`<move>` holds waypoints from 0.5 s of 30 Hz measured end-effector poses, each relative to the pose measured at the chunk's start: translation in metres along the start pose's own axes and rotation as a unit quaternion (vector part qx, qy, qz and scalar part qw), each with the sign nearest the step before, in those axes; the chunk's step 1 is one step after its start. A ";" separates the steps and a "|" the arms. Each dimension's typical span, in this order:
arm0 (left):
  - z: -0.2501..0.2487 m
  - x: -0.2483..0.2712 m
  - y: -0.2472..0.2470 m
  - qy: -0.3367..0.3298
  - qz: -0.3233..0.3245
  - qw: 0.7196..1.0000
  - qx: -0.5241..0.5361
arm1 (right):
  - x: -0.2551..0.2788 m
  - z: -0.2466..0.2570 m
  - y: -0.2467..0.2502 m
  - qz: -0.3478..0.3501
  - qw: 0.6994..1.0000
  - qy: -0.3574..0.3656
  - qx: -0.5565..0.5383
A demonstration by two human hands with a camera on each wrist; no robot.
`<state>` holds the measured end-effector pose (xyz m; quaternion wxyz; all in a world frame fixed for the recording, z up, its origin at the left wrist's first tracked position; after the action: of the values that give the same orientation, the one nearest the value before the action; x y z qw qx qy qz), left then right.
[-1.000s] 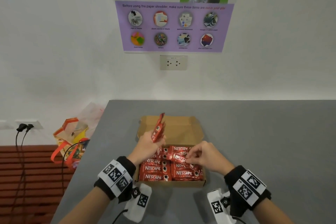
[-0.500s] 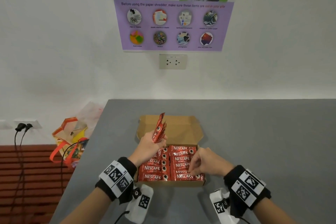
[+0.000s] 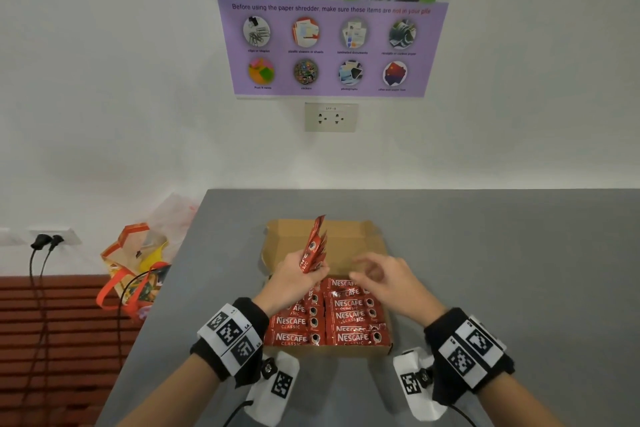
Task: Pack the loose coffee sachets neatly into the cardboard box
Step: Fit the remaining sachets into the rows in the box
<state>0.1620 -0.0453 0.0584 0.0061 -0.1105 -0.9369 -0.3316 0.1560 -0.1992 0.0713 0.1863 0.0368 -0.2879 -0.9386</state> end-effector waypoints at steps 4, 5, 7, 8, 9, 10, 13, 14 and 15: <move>-0.015 -0.004 -0.011 -0.035 0.024 0.998 -0.047 | -0.007 0.033 -0.002 -0.047 0.984 0.057 -0.163; -0.018 -0.005 -0.012 -0.039 0.023 0.997 -0.064 | -0.009 0.037 -0.004 -0.054 0.978 0.070 -0.190; -0.019 -0.007 -0.010 -0.039 0.008 0.996 -0.083 | -0.015 0.040 -0.007 -0.076 0.971 0.088 -0.210; -0.019 -0.008 -0.008 -0.034 0.000 0.996 -0.088 | -0.018 0.039 -0.008 -0.094 0.970 0.091 -0.204; -0.018 -0.009 -0.007 -0.034 -0.009 0.995 -0.097 | -0.020 0.037 -0.007 -0.116 0.972 0.088 -0.186; -0.017 -0.010 -0.006 -0.038 -0.015 0.993 -0.113 | -0.022 0.034 -0.006 -0.139 0.972 0.084 -0.167; -0.016 -0.011 -0.004 -0.047 -0.015 0.989 -0.142 | -0.027 0.028 -0.006 -0.153 0.973 0.064 -0.160; -0.016 -0.010 -0.004 -0.048 -0.007 0.989 -0.140 | -0.027 0.027 -0.008 -0.143 0.973 0.060 -0.171; -0.015 -0.009 -0.004 -0.049 0.001 0.990 -0.136 | -0.026 0.029 -0.009 -0.135 0.974 0.058 -0.174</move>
<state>0.1687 -0.0597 0.0669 -0.0544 -0.1269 -0.8824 -0.4497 0.1724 -0.1679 0.0894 0.0781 0.0968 -0.1009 -0.9871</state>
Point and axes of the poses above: each hand's wrist, its own x-axis away from the middle knuckle, its own y-axis out of the back of the hand, z = x × y, the point moved 7 cm from there along -x, towards the middle knuckle, and after that the axes turned 13 degrees about -x, right-handed, at the moved point
